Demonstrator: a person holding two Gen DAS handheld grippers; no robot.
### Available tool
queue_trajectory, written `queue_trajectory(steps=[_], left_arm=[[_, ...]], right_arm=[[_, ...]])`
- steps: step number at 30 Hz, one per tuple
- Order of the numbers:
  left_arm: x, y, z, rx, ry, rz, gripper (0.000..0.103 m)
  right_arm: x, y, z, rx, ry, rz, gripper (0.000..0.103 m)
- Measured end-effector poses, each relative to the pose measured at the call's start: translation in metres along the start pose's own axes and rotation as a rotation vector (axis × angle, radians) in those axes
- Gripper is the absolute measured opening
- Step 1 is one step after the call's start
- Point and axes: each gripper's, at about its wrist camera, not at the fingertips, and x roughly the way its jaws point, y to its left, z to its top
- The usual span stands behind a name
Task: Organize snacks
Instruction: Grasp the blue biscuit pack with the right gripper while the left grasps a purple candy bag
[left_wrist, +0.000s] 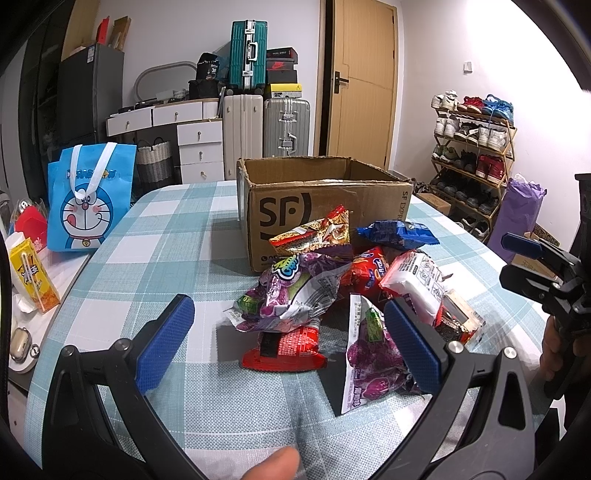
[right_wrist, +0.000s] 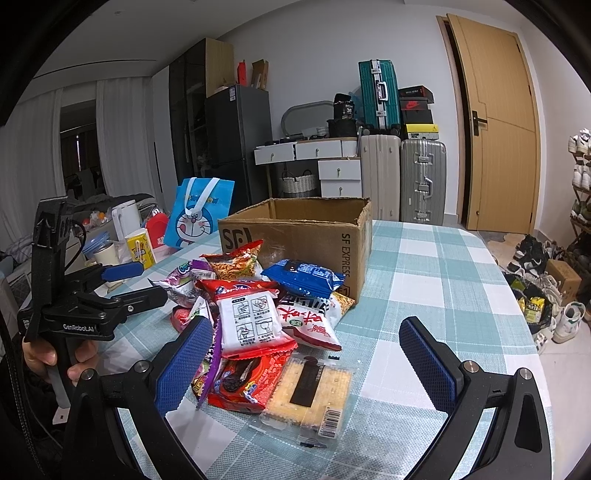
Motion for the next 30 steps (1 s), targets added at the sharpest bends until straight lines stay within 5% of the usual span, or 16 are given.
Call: queue_trajectory(steps=[17,30], left_arm=[[0.044,0.010,0.003,-0.010,0.154,0.034,0.103],[0.076,0.020,0.017,-0.016,0.212,-0.026,0.100]], right_arm=[[0.028,-0.010,0.001,0.039,0.162,-0.045,0.103],[0.061,-0.022,0.022,0.109,0.228,-0.007,0.103]])
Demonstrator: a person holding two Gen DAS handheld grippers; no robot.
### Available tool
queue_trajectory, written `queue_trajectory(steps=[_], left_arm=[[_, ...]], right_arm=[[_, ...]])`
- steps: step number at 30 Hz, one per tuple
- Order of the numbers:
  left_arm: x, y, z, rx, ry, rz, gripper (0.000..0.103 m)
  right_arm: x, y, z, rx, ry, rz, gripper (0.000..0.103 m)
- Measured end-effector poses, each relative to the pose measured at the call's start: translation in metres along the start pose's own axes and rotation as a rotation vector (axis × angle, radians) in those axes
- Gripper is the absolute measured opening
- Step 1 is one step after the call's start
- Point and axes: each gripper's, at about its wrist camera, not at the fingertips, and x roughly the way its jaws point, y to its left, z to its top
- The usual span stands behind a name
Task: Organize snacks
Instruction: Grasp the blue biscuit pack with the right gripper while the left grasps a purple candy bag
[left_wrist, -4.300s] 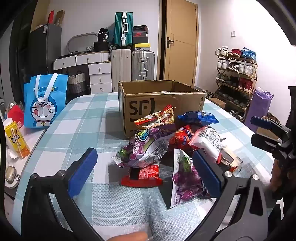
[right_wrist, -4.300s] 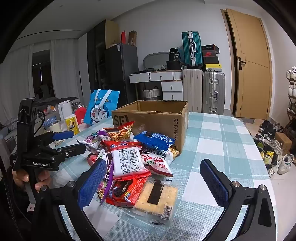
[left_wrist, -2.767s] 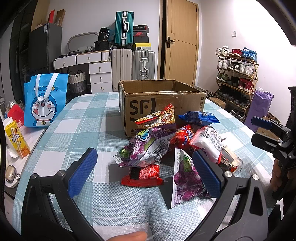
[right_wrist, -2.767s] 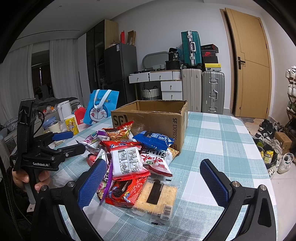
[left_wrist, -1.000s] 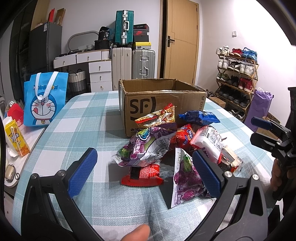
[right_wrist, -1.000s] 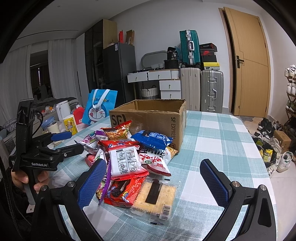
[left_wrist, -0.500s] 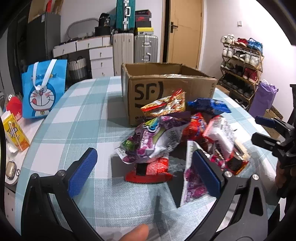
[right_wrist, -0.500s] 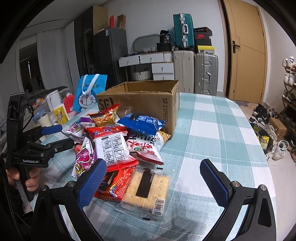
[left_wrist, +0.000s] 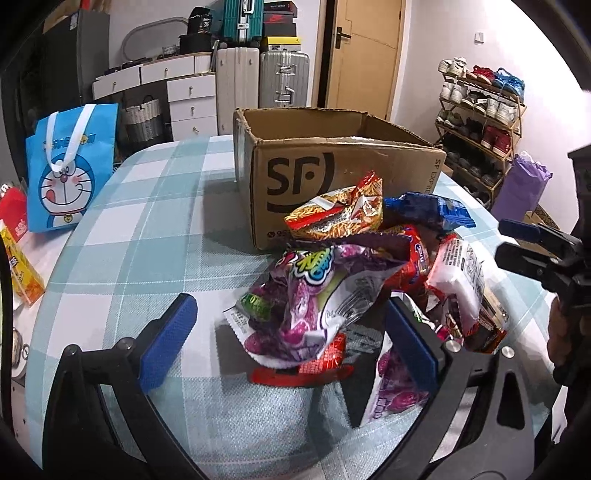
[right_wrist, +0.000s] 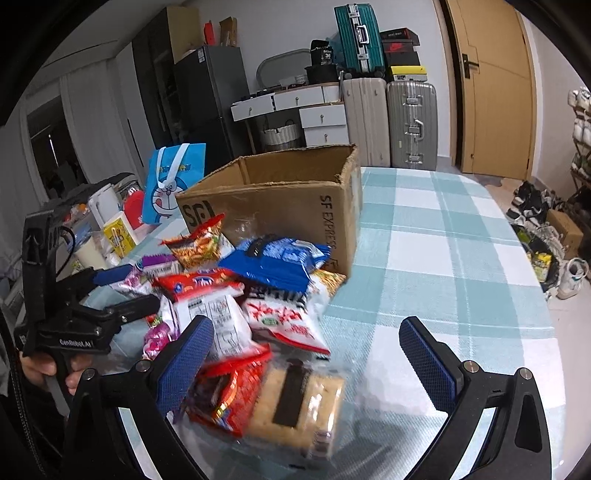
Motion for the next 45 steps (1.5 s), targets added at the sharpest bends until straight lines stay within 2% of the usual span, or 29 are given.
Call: queue_trajectory(steps=[6,11,12,16,18,30,34,38,39,45], left_arm=[[0.010,0.001,0.008,0.008,0.028,-0.041,0.094],[0.016,0.003,0.010,-0.010,0.041,-0.094,0.079],[0.017,0.004,0.009,-0.011,0.044,-0.101,0.073],[0.019,0.004,0.009,-0.009,0.037,-0.097,0.066],[0.018,0.004,0.008,-0.004,0.027,-0.103,0.058],[0.000,-0.001,0.001,0.000,0.005,-0.110,0.054],[-0.002,0.001,0.000,-0.004,0.005,-0.104,0.054],[-0.003,0.002,0.000,-0.004,0.002,-0.102,0.053],[-0.003,0.003,0.000,-0.003,0.000,-0.103,0.046],[-0.008,0.004,0.000,-0.006,-0.002,-0.098,0.046]], right_arm=[[0.015,0.005,0.018,0.005,0.007,0.024,0.103],[0.027,0.008,0.030,0.021,0.019,0.038,0.103],[0.028,0.008,0.031,0.027,0.023,0.040,0.103],[0.038,0.004,0.037,0.057,0.036,0.060,0.100],[0.043,0.003,0.040,0.066,0.045,0.058,0.098],[0.066,-0.002,0.052,0.134,0.089,0.092,0.088],[0.071,0.001,0.053,0.133,0.103,0.095,0.079],[0.074,0.002,0.051,0.132,0.116,0.091,0.063],[0.071,0.003,0.050,0.132,0.109,0.093,0.060],[0.057,0.001,0.043,0.114,0.064,0.088,0.057]])
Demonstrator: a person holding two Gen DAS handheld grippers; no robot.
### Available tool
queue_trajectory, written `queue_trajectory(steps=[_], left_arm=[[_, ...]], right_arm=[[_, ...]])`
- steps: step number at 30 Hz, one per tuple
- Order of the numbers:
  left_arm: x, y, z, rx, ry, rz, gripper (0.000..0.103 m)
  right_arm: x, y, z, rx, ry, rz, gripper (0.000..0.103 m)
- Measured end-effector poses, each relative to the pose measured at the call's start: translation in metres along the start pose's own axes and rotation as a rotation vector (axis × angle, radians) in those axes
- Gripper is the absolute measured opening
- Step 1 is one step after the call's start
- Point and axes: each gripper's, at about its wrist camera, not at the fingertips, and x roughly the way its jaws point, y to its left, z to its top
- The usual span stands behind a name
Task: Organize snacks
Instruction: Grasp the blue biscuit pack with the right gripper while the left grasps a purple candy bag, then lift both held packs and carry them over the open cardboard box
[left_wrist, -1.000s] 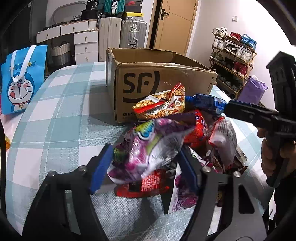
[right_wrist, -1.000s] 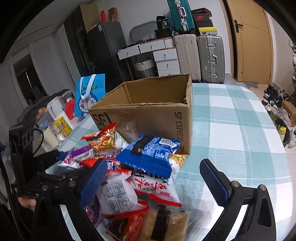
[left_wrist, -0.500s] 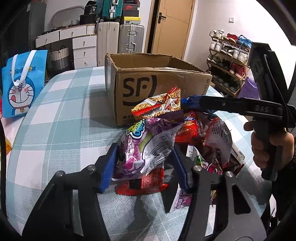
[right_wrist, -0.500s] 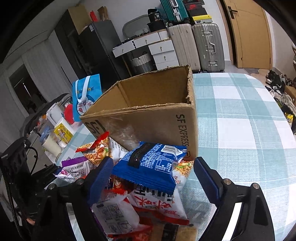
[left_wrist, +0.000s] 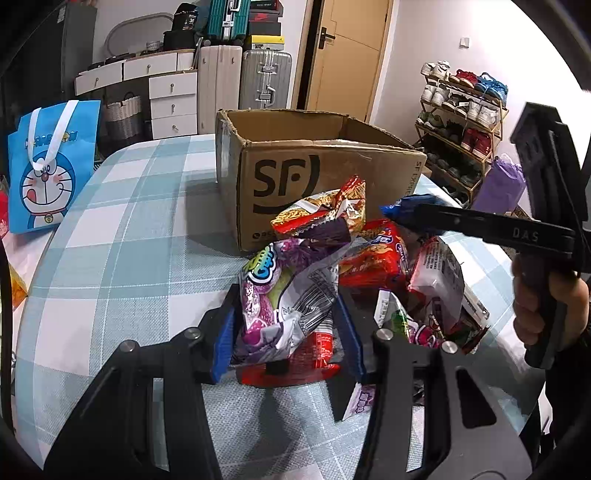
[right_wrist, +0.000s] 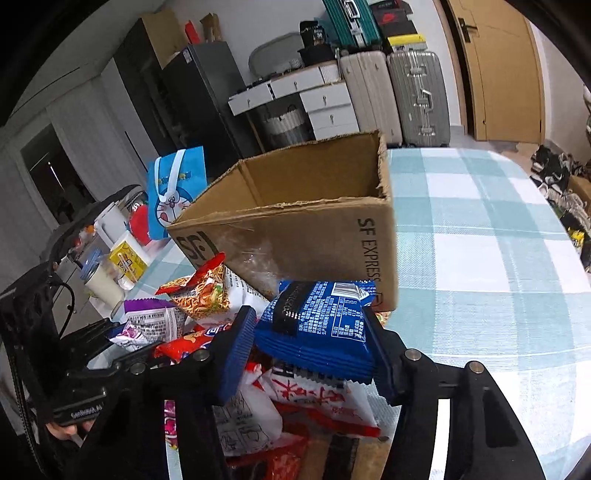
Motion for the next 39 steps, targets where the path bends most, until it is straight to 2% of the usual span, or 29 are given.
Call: queue_trajectory(steps=[1,2,7,22,39], left_arm=[[0.000,0.000,0.000,0.001,-0.001,0.001,0.046],[0.000,0.000,0.000,0.000,0.000,0.000,0.046],[-0.003,-0.002,0.000,0.007,-0.009,0.003,0.044],[-0.030,-0.012,0.006,0.011,-0.076,-0.003,0.043],[-0.080,-0.022,0.036,0.007,-0.180,0.002,0.043]], right_arm=[[-0.003,-0.001,-0.001,0.002,-0.006,-0.003,0.047],[-0.006,-0.001,-0.003,0.001,-0.013,-0.007,0.045],[-0.020,0.000,-0.010,-0.040,-0.038,-0.025,0.045],[-0.056,0.000,-0.020,-0.054,-0.108,0.003,0.045],[-0.084,0.013,-0.005,-0.097,-0.191,0.038,0.045]])
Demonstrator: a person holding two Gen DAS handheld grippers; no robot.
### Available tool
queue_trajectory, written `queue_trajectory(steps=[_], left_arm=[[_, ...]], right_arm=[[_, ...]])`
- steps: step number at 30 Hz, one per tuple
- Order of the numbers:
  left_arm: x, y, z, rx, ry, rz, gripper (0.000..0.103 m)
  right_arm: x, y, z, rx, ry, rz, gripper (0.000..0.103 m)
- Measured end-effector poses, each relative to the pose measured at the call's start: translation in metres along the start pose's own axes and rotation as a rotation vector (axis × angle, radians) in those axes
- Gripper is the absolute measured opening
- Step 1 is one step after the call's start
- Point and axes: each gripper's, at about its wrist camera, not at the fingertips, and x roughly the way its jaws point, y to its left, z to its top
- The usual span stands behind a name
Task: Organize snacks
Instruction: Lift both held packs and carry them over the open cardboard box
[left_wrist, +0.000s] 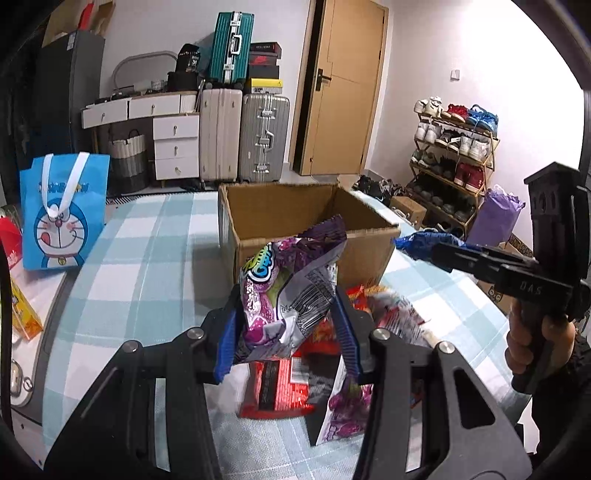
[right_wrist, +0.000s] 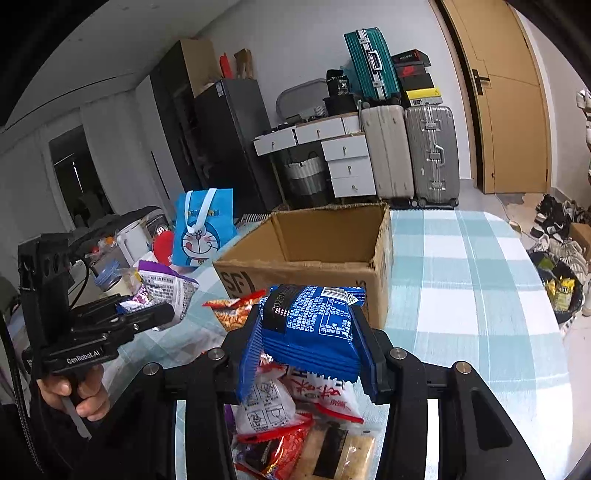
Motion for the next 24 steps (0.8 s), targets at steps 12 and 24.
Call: queue_trajectory(steps=[12,24], left_arm=[[0.002,-0.005,0.043,0.011,-0.045,0.021,0.043],[0.044,-0.009,0.080,0.007,-0.034,0.022,0.043]], right_arm=[[0.007,0.000,0.027,-0.006,-0.035,0.002,0.045],[0.037,-0.001,0.052,-0.024,-0.021,-0.008,0.045]])
